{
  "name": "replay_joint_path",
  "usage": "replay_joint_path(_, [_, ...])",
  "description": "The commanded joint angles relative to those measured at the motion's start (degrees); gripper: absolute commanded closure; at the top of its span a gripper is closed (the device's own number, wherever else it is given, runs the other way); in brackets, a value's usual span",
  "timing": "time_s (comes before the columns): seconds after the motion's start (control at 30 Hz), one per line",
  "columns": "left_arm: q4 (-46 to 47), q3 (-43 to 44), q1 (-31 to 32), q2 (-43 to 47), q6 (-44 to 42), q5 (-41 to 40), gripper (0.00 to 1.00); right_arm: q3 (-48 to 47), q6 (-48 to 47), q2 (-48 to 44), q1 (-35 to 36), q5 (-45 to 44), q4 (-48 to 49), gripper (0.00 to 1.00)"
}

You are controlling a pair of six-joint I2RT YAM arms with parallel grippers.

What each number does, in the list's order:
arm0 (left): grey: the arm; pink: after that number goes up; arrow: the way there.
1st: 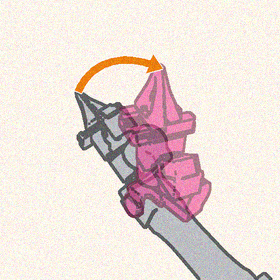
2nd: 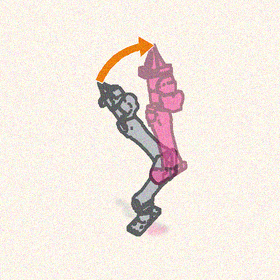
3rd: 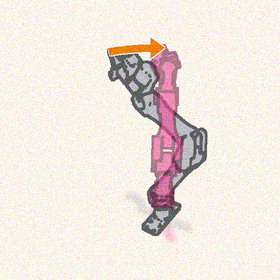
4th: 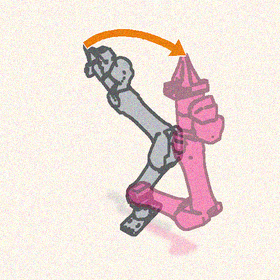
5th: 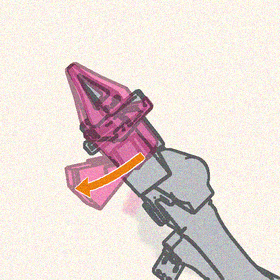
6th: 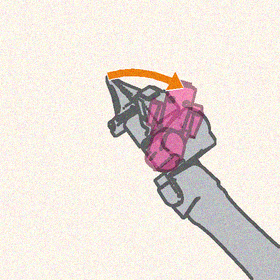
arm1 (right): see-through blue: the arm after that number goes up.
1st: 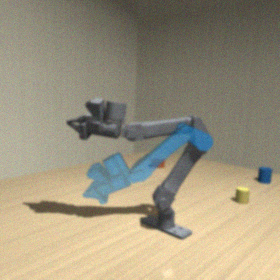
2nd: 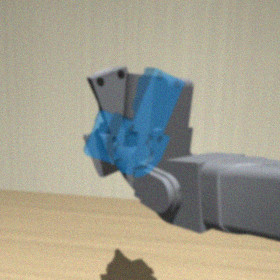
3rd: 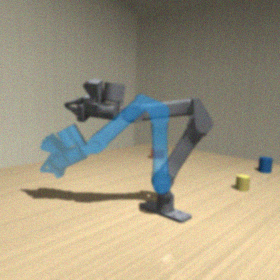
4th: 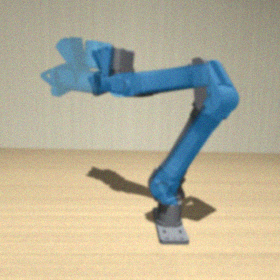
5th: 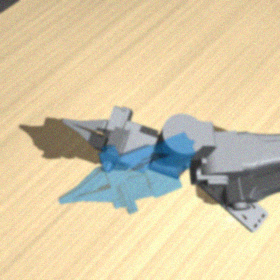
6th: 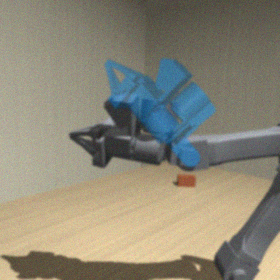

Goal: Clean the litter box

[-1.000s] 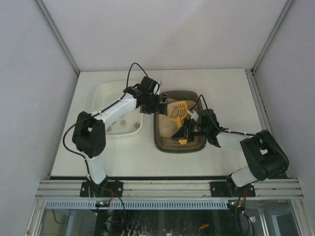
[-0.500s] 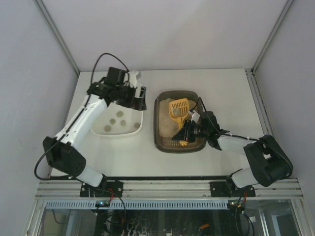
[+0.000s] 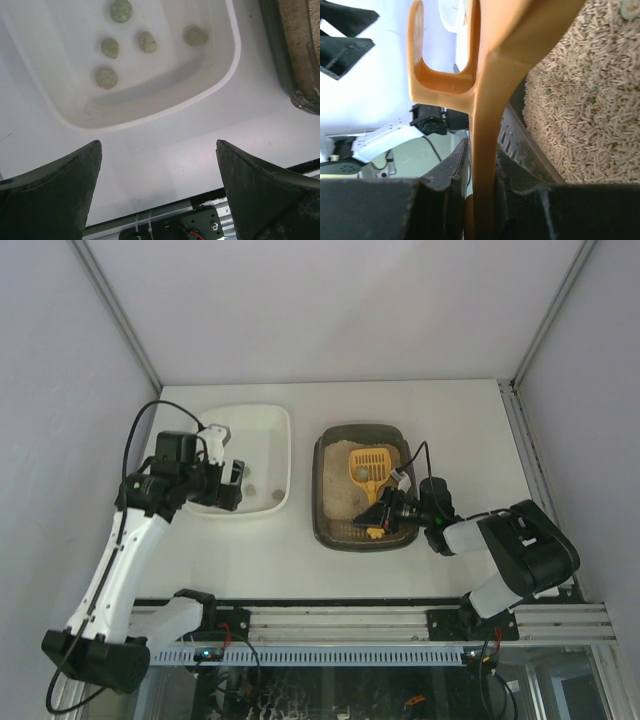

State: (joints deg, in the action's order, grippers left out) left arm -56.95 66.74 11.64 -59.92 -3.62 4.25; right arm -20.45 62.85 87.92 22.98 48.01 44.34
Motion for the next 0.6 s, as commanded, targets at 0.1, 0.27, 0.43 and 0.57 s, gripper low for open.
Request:
replay_joint_path(0.1, [2.16, -7.64, -0.29, 8.46, -1.8, -8.74, 0.0, 3.82, 10.19, 5.72, -1.75, 3.65, 22.81, 1.0])
replay_joint_path(0.27, [-0.21, -7.79, -3.85, 8.45, -4.99, -3.07, 0.0, 1.08, 11.14, 5.39, -0.56, 4.76, 21.9, 1.0])
replay_joint_path(0.43, [0.23, -8.61, -5.24, 8.95, -5.18, 0.32, 0.0, -1.08, 18.9, 9.58, -0.84, 6.9, 32.39, 1.0])
replay_joint_path(0.57, [0.69, -9.06, -6.94, 9.53, -5.36, 1.08, 0.0, -0.65, 15.53, 5.8, -1.8, 6.01, 25.96, 1.0])
